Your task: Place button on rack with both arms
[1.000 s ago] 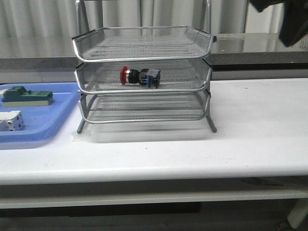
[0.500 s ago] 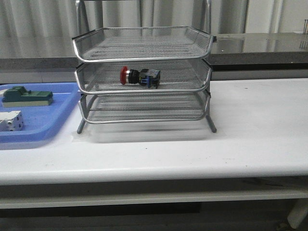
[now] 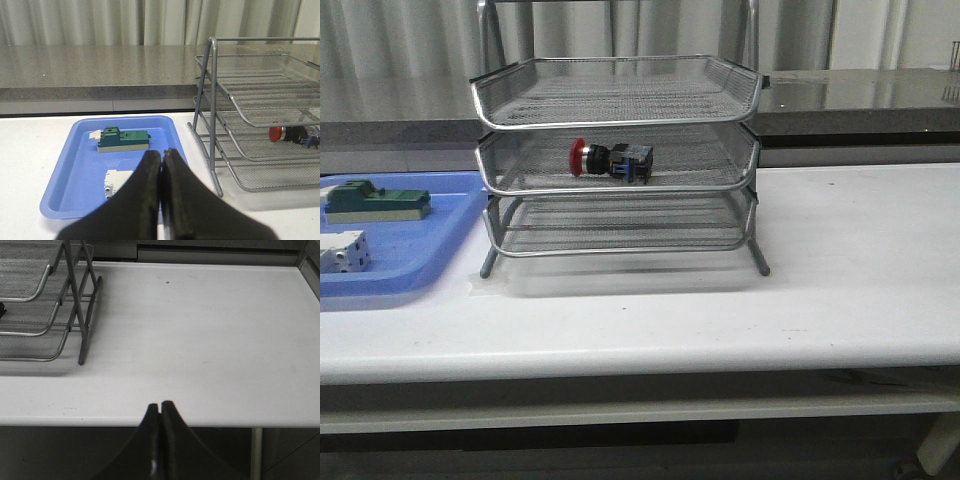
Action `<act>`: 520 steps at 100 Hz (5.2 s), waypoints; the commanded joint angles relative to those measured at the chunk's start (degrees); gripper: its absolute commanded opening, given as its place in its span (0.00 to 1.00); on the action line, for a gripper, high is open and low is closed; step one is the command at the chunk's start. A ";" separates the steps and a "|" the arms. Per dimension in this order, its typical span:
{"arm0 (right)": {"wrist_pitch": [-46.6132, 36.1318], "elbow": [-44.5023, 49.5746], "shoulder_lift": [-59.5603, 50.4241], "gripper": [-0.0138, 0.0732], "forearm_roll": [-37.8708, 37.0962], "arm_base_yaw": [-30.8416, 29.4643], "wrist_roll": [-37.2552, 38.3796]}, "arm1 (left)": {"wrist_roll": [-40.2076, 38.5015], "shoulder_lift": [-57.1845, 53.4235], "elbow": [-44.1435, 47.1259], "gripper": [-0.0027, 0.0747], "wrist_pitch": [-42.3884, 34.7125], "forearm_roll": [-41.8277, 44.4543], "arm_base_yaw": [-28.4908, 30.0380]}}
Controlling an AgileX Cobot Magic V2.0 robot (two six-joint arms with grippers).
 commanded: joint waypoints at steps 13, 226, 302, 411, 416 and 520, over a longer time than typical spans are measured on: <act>-3.38 -1.25 0.02 0.09 -0.97 -0.41 -0.10 | -0.41 0.42 -1.57 0.01 -4.37 -0.89 0.21; -36.86 41.50 -33.31 0.09 23.33 -12.89 -20.77 | -0.41 0.42 -1.57 0.01 -4.37 -0.89 0.21; -37.11 41.50 -33.31 0.09 23.33 -12.89 -20.77 | -0.41 0.42 -1.57 0.01 -4.37 -0.89 0.21; -37.11 41.50 -33.31 0.09 23.33 -12.89 -20.77 | -8.54 0.17 0.08 0.01 -4.60 10.39 0.21; -37.11 41.50 -33.31 0.09 23.33 -12.89 -20.77 | -13.17 -0.35 0.96 0.01 -4.88 13.89 0.21; -37.05 41.50 -33.31 0.09 23.33 -12.89 -20.77 | -31.51 -17.17 19.49 0.01 -15.91 30.69 0.21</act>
